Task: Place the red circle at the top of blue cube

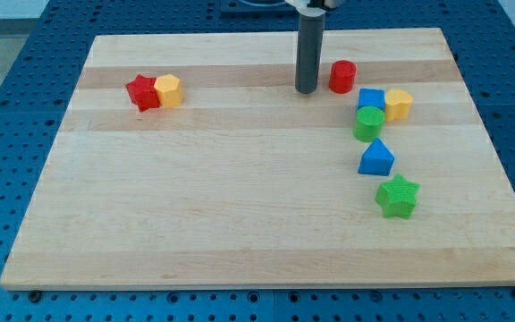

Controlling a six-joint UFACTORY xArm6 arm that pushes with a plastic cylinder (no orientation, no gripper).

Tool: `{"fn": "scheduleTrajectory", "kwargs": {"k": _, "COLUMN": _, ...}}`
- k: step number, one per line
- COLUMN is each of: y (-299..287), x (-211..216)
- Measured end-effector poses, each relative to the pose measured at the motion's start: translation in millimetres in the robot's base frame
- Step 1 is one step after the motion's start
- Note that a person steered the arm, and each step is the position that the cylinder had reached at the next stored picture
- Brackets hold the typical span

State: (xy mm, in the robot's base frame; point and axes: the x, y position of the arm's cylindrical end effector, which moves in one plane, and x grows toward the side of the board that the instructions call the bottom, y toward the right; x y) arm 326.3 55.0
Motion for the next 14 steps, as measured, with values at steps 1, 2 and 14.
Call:
{"fn": "scheduleTrajectory", "kwargs": {"k": 1, "y": 0.0, "x": -1.7}}
{"fn": "scheduleTrajectory", "kwargs": {"k": 2, "y": 5.1, "x": -9.8}}
{"fn": "scheduleTrajectory", "kwargs": {"k": 14, "y": -260.1, "x": -69.8}}
